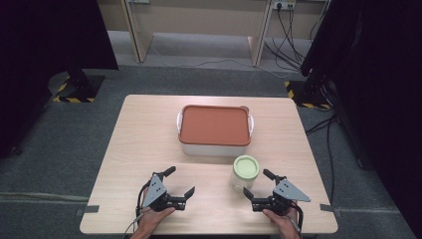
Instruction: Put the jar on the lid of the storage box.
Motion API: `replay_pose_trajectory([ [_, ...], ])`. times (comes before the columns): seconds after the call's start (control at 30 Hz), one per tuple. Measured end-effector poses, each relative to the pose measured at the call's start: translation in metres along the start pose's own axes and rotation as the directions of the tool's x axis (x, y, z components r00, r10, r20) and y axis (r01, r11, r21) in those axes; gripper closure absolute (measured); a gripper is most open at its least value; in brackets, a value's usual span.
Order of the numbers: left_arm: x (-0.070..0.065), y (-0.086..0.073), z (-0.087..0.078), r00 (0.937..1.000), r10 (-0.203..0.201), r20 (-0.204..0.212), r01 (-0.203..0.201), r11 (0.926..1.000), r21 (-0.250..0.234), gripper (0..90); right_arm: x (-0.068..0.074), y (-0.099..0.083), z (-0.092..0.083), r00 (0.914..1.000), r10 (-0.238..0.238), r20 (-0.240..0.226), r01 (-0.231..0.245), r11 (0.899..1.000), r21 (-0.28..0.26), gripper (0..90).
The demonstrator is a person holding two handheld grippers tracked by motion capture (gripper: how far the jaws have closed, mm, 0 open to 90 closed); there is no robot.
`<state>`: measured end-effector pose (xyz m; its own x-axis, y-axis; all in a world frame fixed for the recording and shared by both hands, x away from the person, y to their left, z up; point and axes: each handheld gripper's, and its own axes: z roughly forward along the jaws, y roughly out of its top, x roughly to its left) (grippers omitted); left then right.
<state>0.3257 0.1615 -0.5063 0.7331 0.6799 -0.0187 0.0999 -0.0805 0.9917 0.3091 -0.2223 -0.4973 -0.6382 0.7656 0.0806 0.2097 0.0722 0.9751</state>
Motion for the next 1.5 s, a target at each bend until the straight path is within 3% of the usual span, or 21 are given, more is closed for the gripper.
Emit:
replay_pose_trajectory([
  [1.5,0.000,0.000,0.000,1.0000,0.001,0.001,-0.001,1.0000,0.000,1.0,0.008,0.005,0.022,0.9996,-0.016,-0.023,0.017,1.000,0.007,0.4],
])
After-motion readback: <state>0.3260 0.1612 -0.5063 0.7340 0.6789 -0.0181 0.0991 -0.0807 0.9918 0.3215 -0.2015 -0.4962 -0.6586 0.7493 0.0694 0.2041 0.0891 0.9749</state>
